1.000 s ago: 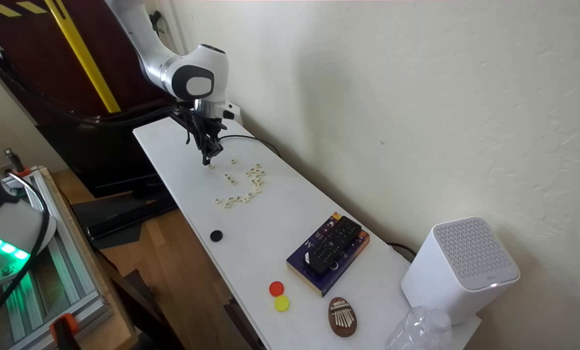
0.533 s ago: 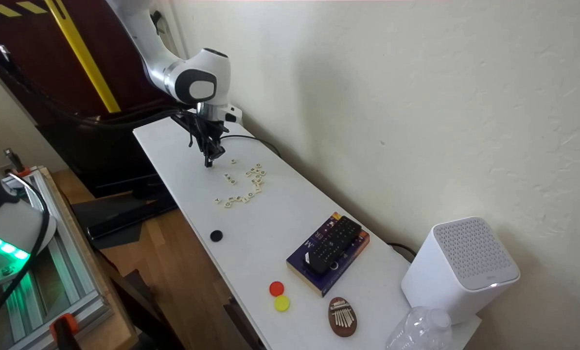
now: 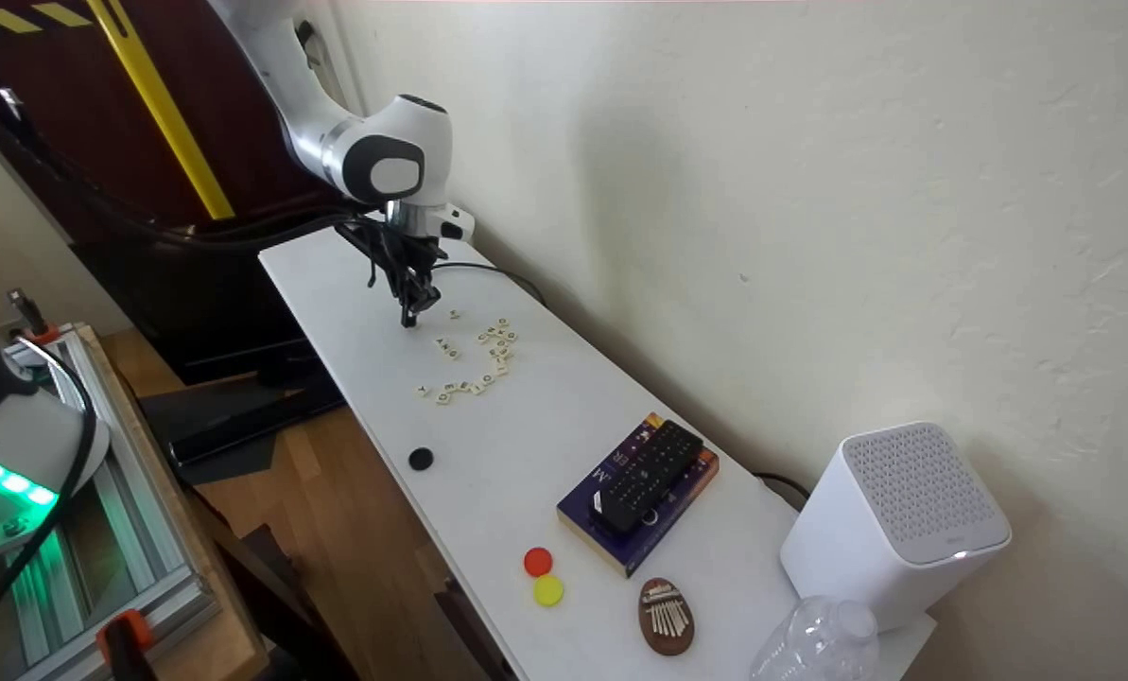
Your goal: Move the letter pieces on the table
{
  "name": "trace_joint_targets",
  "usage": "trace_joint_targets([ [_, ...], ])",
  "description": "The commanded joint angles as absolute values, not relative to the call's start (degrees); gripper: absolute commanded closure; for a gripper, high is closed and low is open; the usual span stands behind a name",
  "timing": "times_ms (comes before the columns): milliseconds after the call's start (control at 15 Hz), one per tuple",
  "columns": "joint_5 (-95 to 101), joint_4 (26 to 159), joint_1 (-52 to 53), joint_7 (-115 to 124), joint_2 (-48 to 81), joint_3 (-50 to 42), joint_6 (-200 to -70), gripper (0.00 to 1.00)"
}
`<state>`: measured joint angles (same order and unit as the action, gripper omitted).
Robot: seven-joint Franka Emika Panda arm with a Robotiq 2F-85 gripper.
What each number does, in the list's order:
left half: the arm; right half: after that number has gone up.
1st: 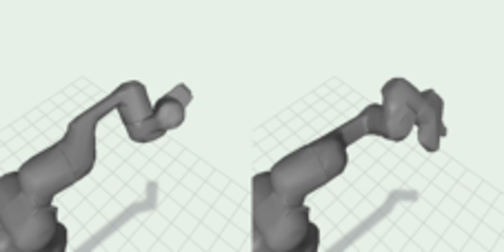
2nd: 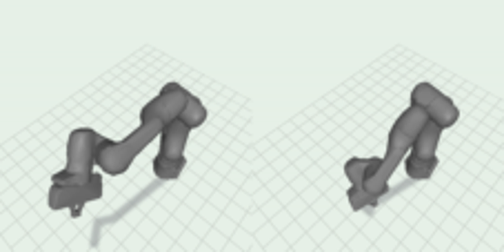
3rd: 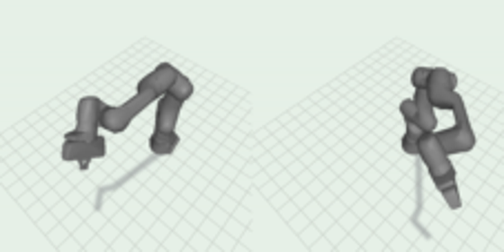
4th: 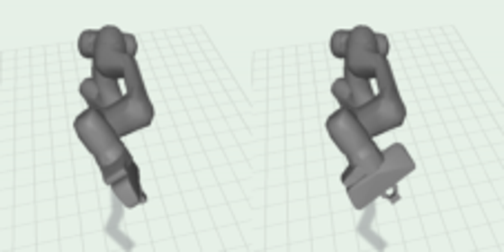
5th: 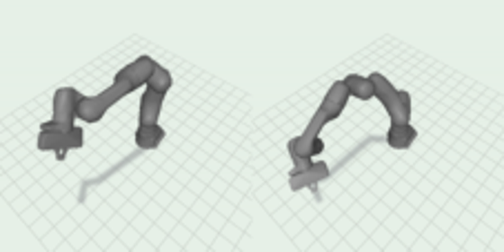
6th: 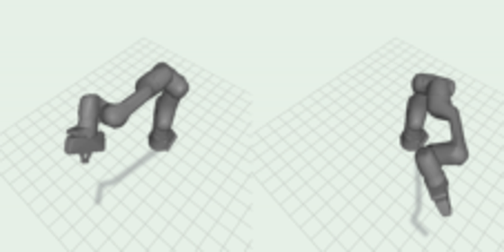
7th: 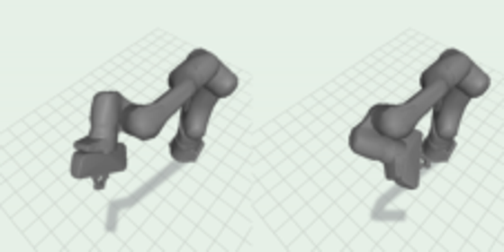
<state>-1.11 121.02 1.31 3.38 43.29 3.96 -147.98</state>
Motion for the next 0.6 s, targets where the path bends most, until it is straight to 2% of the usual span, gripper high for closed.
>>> trace_joint_targets([
  [0, -2.56, 120.83, 1.16, 3.95, 44.38, 2.82, -148.12, 1.00],
  [533, -3.30, 120.91, 0.86, 5.53, 44.43, 1.73, -147.94, 1.00],
])
